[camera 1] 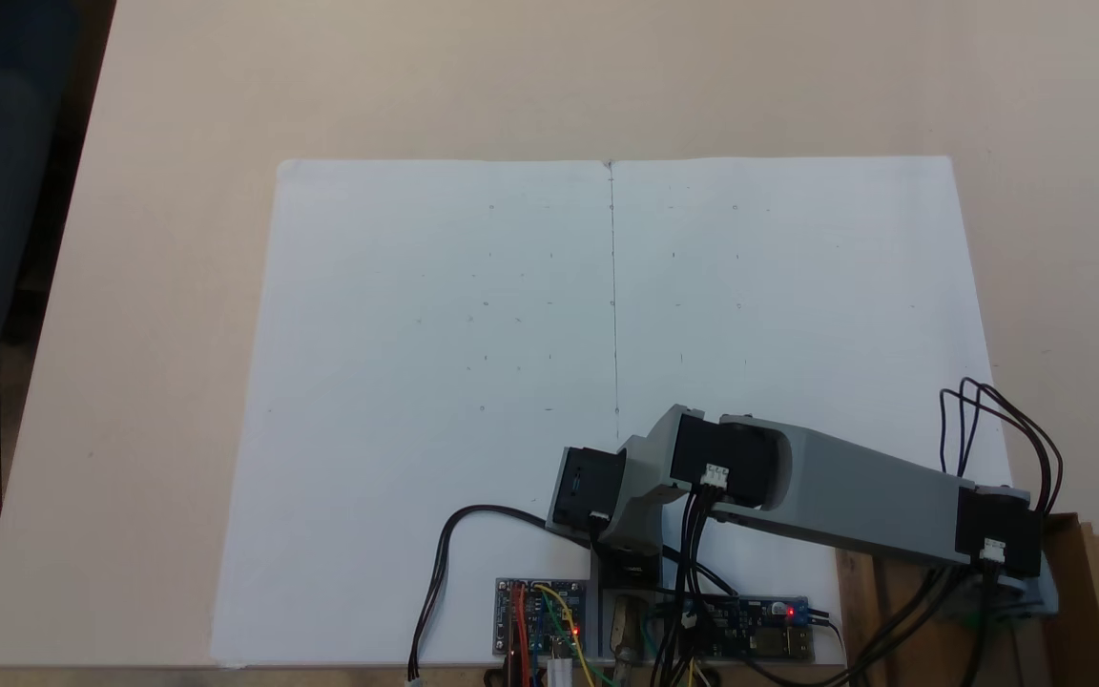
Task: Grasp a green dice and put it in the bin.
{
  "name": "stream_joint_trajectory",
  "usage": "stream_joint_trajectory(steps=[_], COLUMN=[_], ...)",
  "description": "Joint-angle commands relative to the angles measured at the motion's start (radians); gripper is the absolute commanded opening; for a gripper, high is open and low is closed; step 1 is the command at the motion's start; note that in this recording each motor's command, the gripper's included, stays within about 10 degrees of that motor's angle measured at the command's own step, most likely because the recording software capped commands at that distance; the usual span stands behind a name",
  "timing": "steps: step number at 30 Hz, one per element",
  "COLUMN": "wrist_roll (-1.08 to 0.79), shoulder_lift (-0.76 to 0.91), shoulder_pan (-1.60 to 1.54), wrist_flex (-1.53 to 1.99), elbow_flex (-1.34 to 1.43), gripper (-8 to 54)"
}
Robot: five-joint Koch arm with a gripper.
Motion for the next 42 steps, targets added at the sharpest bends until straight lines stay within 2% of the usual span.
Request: stream_joint_trajectory(steps=[1, 6, 18, 31, 42], wrist_roll=[-0.049, 0.028, 0.227, 0.25, 0.25], shoulder_lift=[0.026, 0.043, 0.288, 0.388, 0.402], shoulder_pan=[0.014, 0.002, -0.287, -0.904, -1.468], wrist_flex=[-0.052, -0.094, -0.095, -0.103, -0.127], elbow_flex=[-0.058, -0.058, -0.077, -0.077, -0.021], gripper=[41.0, 41.0, 41.0, 42.7, 43.6])
